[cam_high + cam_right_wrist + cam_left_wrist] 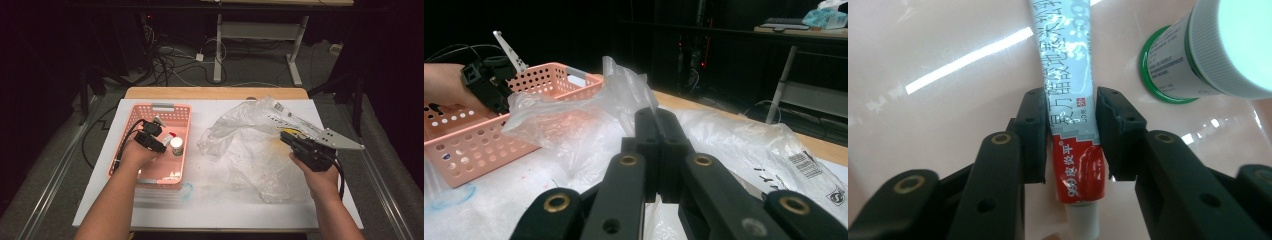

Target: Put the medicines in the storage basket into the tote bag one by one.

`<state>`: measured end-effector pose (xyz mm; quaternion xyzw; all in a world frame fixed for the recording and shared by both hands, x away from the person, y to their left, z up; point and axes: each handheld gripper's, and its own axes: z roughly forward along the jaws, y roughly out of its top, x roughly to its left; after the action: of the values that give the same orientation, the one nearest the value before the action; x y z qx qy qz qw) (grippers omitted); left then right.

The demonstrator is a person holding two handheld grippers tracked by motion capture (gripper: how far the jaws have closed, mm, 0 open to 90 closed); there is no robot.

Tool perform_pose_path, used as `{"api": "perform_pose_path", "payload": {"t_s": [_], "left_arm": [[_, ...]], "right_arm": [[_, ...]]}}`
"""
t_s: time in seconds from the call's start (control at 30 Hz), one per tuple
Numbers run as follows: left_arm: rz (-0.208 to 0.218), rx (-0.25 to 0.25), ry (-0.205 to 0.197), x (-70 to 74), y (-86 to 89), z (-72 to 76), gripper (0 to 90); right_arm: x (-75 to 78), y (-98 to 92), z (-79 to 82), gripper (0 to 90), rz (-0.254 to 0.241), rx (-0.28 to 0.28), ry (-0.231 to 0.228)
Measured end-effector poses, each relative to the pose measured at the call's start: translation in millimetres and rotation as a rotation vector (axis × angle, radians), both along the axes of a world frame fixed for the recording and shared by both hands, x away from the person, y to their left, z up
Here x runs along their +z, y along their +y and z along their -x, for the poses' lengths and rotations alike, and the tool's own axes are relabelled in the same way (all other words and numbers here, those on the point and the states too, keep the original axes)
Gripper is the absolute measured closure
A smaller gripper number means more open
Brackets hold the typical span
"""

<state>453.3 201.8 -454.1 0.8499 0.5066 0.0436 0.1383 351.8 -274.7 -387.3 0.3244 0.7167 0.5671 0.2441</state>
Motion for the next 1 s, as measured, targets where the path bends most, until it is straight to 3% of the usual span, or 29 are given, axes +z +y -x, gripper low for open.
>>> {"api": "perform_pose_path", "payload": {"t_s": [0.6, 0.73, 0.87, 1.0], "left_arm": [[0.008, 0.021, -0.021, -0.2, -0.8, 3.8, 68.4], [0.013, 0.032, -0.011, 0.6, 0.5, 4.1, 68.4], [0.034, 0.039, -0.009, 2.4, 1.7, 6.4, 68.3], [0.058, 0.046, -0.040, 9.3, 4.9, 10.8, 68.4]], "right_arm": [[1.4, -1.5, 1.0, 90.0, -0.016, 0.008, 0.000], [1.0, -0.6, 0.4, 90.0, -0.012, 0.009, -0.001], [2.1, -1.2, 1.6, 90.0, -0.017, 0.004, -0.003], [2.4, -1.4, 2.1, 90.0, -0.021, 0.006, -0.003]]}}
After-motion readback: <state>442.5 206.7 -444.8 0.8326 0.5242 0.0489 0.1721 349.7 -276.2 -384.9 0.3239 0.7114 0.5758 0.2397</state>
